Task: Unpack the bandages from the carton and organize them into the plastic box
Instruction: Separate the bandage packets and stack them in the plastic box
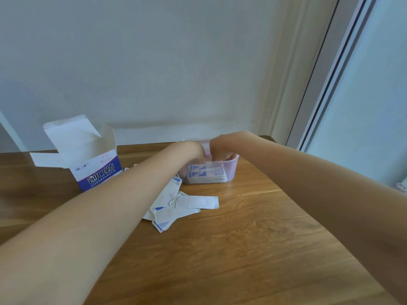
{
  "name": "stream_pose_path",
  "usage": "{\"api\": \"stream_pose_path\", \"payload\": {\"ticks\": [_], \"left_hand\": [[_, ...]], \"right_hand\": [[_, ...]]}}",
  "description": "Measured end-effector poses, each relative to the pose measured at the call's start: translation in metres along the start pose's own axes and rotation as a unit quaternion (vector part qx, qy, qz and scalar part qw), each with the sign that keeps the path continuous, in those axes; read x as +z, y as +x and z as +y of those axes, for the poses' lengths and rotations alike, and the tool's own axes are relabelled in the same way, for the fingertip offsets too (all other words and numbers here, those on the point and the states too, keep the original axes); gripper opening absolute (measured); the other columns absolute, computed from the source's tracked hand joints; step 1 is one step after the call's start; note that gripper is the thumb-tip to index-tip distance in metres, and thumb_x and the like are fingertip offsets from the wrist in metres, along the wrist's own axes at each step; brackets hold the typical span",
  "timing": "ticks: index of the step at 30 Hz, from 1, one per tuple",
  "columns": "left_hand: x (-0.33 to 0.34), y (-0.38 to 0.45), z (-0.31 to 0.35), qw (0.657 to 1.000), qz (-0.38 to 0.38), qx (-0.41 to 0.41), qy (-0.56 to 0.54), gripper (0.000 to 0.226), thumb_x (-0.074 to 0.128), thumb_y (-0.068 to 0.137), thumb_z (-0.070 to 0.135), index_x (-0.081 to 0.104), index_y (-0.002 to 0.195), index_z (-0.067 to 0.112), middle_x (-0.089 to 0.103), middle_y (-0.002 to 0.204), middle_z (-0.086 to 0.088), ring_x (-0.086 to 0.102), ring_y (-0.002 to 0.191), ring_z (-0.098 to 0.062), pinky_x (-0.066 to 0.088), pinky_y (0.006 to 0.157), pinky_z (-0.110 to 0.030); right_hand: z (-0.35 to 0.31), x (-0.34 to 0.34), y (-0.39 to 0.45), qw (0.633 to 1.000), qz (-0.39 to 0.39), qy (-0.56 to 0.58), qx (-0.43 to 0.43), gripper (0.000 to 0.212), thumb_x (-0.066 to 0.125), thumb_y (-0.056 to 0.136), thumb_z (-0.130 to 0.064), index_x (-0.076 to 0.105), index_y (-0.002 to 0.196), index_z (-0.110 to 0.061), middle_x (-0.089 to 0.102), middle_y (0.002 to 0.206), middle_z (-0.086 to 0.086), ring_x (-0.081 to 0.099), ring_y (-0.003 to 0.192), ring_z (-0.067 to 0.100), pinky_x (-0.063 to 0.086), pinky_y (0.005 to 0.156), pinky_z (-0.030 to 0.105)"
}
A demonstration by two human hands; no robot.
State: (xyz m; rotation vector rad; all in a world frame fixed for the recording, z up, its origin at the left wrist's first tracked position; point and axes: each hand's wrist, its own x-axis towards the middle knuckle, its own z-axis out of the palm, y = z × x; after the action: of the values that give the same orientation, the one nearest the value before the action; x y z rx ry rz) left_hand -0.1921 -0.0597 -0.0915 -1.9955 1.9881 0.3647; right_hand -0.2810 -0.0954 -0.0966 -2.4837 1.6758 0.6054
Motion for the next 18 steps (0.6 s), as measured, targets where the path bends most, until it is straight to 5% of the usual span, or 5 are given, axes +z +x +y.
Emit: {"api": "stream_pose_path", "payload": {"ticks": [3,6,13,16,18], "left_hand": [[0.0029,0.0065,-0.0010,1.000,-0.005,-0.013,-0.009,0.044,0.044,0.094,0.039,0.049,0.127,0.011,0.047,0.105,-0.005,0.043,0.095,-0.022,0.036,0.085,-0.027],[0.0022,0.0073,-0.0003,1.000,-0.010,-0.007,-0.013,0.043,0.045,0.094,0.038,0.049,0.127,0.010,0.053,0.114,-0.009,0.048,0.103,-0.025,0.038,0.093,-0.028],[0.0056,0.0099,-0.0039,1.000,-0.002,0.011,0.019,0.044,0.056,0.090,0.031,0.046,0.129,0.012,0.055,0.121,-0.008,0.052,0.113,-0.025,0.038,0.094,-0.025],[0.0058,0.0108,-0.0039,0.999,0.013,0.001,-0.041,0.041,0.050,0.093,0.034,0.052,0.125,0.009,0.053,0.105,-0.008,0.051,0.098,-0.025,0.040,0.090,-0.028],[0.0051,0.0091,-0.0031,0.997,0.051,-0.009,-0.050,0.042,0.048,0.093,0.039,0.053,0.122,0.008,0.056,0.112,-0.010,0.054,0.105,-0.027,0.040,0.085,-0.028]], "right_hand": [[-0.0015,0.0017,-0.0027,0.998,-0.027,0.059,0.016,0.014,0.047,0.094,-0.019,0.056,0.099,-0.009,0.048,0.074,0.000,0.049,0.083,0.025,0.038,0.074,0.030],[-0.0026,0.0022,-0.0052,0.992,-0.021,0.122,0.018,0.030,0.045,0.096,-0.018,0.053,0.121,-0.003,0.049,0.095,0.007,0.045,0.089,0.027,0.035,0.077,0.031],[-0.0024,0.0062,0.0006,0.994,-0.006,0.106,0.026,0.022,0.038,0.099,-0.031,0.047,0.096,-0.011,0.046,0.096,0.005,0.045,0.091,0.025,0.034,0.080,0.030],[-0.0046,0.0048,-0.0022,0.992,-0.018,0.118,0.028,0.025,0.038,0.099,-0.031,0.051,0.106,-0.011,0.047,0.094,0.005,0.046,0.091,0.026,0.035,0.079,0.030],[-0.0048,0.0006,-0.0073,0.995,-0.012,0.095,0.034,0.027,0.037,0.098,-0.028,0.056,0.105,-0.009,0.050,0.094,0.006,0.050,0.085,0.025,0.038,0.077,0.030]]}}
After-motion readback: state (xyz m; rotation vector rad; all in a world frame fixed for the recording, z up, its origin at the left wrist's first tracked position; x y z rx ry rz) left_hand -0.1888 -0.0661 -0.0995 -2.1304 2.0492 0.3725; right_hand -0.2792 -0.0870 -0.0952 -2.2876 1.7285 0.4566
